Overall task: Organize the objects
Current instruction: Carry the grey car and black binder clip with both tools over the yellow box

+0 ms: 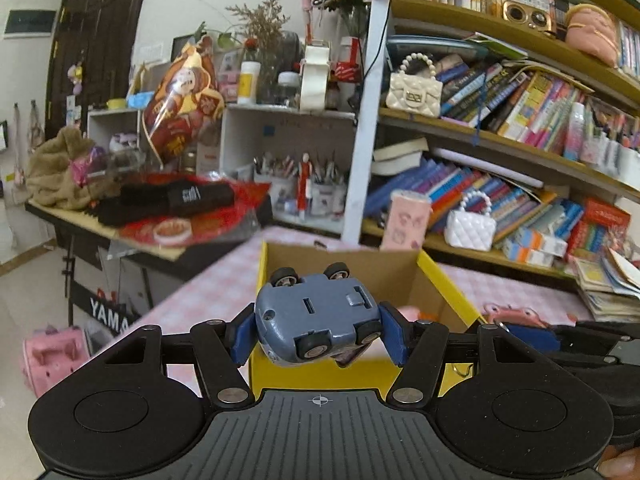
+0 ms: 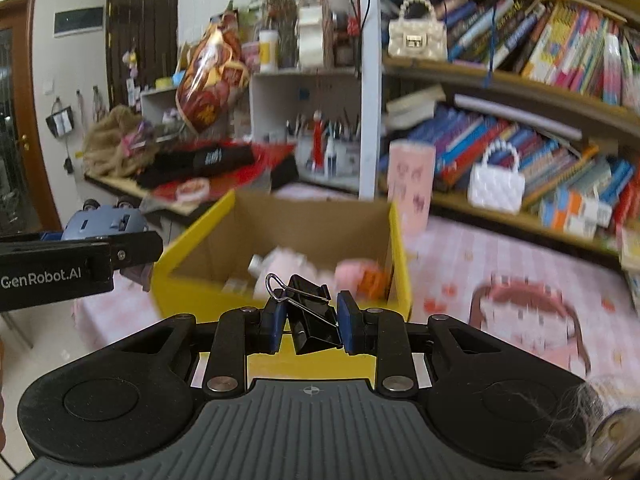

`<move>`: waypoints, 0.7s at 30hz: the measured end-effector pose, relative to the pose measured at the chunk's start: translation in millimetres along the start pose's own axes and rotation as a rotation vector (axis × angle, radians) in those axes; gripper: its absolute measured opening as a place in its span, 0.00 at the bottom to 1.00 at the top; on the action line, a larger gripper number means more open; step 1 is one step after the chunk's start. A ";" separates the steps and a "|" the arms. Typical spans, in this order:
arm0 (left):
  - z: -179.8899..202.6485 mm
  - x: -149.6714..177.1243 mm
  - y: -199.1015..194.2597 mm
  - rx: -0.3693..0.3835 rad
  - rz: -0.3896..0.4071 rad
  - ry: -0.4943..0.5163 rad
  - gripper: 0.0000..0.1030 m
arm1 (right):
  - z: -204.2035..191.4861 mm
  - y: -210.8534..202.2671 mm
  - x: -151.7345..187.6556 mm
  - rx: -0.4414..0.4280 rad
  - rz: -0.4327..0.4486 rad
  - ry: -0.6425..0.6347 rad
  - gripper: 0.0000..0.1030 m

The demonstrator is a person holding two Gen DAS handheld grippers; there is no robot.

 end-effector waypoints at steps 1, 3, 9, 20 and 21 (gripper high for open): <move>1.0 -0.9 8.4 -0.005 0.001 0.003 0.60 | 3.4 9.5 -5.3 0.000 0.008 -0.005 0.24; 4.4 -0.8 26.7 -0.016 -0.007 0.001 0.60 | 10.1 26.9 -11.5 -0.003 0.018 -0.020 0.24; 14.5 11.5 74.3 -0.038 -0.066 0.012 0.60 | 20.2 80.5 -3.4 -0.022 -0.033 -0.084 0.24; 20.2 31.1 116.7 -0.073 -0.153 0.043 0.60 | 24.5 130.6 23.8 -0.098 -0.164 -0.121 0.25; 19.9 32.4 119.8 -0.071 -0.163 0.047 0.60 | 24.7 131.7 24.6 -0.102 -0.164 -0.120 0.25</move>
Point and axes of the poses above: each gripper's, at about its wrist camera, not at the fingertips, and y roughly the way its jaws point, z to its right, x to its underside, the point moved 4 cm from there along y, roughly the way its jaws point, and after that the axes turned 12 degrees about z, right-handed, at the moved point
